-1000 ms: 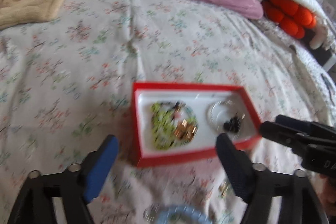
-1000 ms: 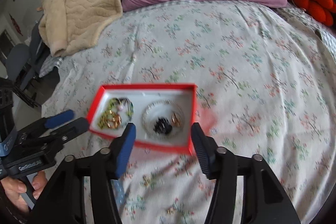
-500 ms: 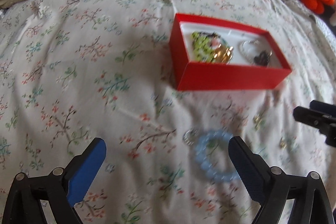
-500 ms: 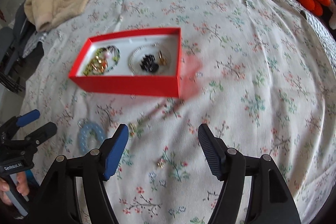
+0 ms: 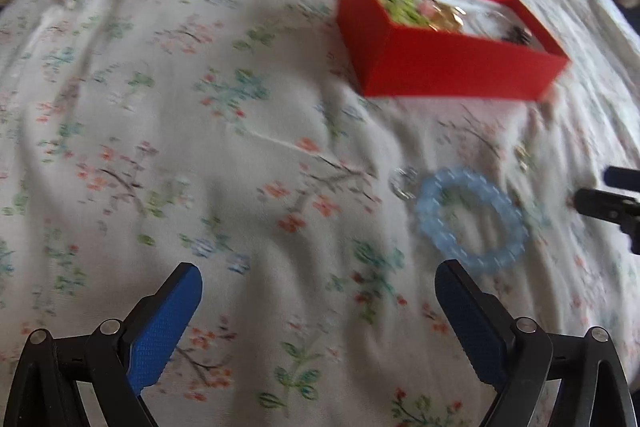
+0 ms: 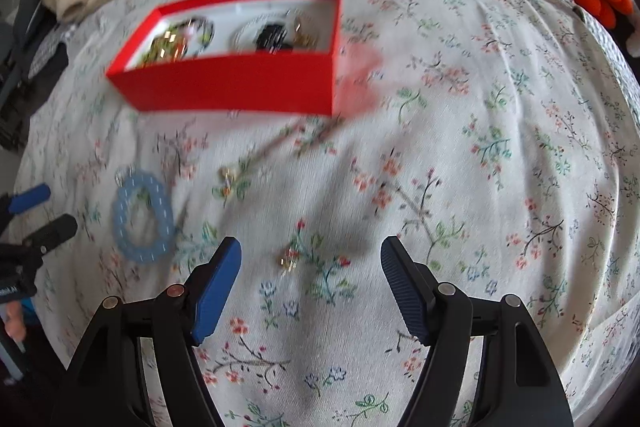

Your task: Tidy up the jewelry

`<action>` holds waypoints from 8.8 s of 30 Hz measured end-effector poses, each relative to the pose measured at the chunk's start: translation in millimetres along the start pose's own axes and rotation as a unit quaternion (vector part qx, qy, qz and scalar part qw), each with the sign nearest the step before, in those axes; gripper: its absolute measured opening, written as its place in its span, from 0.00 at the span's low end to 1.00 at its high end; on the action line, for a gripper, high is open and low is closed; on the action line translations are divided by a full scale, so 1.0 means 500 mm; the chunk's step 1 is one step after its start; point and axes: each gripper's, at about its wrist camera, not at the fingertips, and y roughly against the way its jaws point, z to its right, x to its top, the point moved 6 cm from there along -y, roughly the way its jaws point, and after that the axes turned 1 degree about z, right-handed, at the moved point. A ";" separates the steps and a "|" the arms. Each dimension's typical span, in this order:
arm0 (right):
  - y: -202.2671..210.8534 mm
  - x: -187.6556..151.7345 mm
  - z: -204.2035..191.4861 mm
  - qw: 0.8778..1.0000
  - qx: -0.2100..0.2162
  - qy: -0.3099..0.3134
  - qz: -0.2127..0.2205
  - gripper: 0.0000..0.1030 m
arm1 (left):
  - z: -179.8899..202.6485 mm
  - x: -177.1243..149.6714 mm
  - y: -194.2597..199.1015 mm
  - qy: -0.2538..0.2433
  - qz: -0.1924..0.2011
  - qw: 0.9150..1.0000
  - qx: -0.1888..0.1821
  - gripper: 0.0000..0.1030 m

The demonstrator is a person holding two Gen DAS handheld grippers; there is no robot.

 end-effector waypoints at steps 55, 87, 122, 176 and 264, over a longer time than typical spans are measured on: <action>-0.002 -0.039 0.098 1.000 -0.027 -0.008 -0.014 0.75 | 0.178 0.031 -0.074 -0.081 -0.006 0.996 0.035 0.29; -0.016 -0.059 -0.024 0.995 -0.002 0.095 0.013 0.65 | 0.039 -0.035 0.007 -0.076 0.006 0.997 -0.021 0.39; -0.057 0.013 -0.279 0.984 0.065 0.162 0.019 0.46 | -0.071 -0.016 0.037 0.014 0.016 1.000 0.019 0.08; -0.085 0.042 -0.300 0.979 0.076 0.177 0.063 0.43 | -0.091 -0.012 0.028 0.042 0.016 0.999 0.024 0.08; -0.017 0.282 -0.012 0.990 0.027 0.006 0.141 0.15 | 0.115 0.311 -0.057 0.046 0.109 0.992 -0.042 0.09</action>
